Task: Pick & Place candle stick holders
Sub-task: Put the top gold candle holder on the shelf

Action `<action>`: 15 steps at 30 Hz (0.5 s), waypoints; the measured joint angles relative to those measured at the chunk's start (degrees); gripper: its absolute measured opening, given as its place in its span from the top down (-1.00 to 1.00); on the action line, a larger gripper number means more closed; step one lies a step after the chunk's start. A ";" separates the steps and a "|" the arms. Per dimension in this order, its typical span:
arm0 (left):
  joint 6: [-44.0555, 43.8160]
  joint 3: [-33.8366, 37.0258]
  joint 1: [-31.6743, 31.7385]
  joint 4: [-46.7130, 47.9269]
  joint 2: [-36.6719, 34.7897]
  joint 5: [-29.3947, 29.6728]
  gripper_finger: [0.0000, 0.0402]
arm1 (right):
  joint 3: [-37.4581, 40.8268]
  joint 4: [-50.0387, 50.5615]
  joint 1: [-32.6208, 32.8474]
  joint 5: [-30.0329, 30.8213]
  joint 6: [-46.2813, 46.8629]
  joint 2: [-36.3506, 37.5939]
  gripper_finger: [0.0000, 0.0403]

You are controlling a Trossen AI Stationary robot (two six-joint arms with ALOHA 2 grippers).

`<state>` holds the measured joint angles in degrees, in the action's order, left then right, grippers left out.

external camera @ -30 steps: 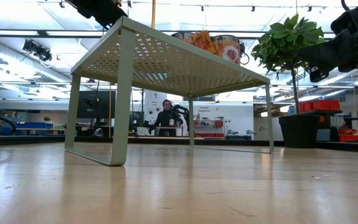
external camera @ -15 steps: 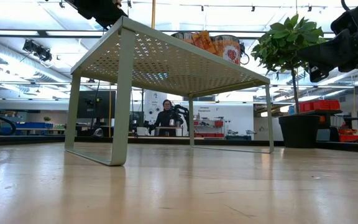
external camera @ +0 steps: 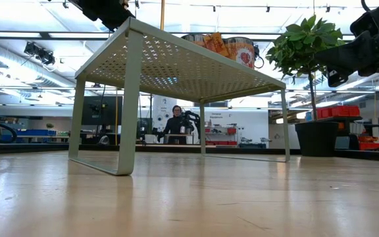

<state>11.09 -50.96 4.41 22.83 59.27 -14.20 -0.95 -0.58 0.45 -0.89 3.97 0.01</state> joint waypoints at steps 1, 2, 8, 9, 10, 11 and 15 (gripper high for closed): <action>0.00 0.00 0.00 0.00 0.00 0.00 0.68 | 0.00 0.00 0.00 0.00 0.01 0.00 0.99; 0.00 0.00 0.01 0.00 0.00 0.02 0.67 | 0.00 -0.01 -0.01 -0.01 0.00 0.00 0.99; 0.02 0.00 0.00 0.00 0.00 0.26 0.60 | 0.00 -0.01 0.00 -0.01 0.02 0.00 0.99; 0.02 0.00 0.02 0.00 0.00 0.26 0.58 | 0.00 -0.02 -0.01 -0.02 0.02 0.00 0.99; 0.02 0.00 0.00 0.00 0.00 0.26 0.56 | 0.00 0.00 0.02 0.00 0.02 0.00 0.99; 0.02 0.00 0.00 0.00 0.00 0.26 0.54 | 0.00 0.00 0.02 0.00 0.00 0.00 0.99; 0.01 0.00 0.00 0.01 0.00 0.68 0.45 | 0.00 -0.02 0.01 0.00 0.02 0.00 0.99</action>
<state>11.10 -50.96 4.40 22.84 59.27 -13.52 -0.95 -0.60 0.47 -0.89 3.98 0.01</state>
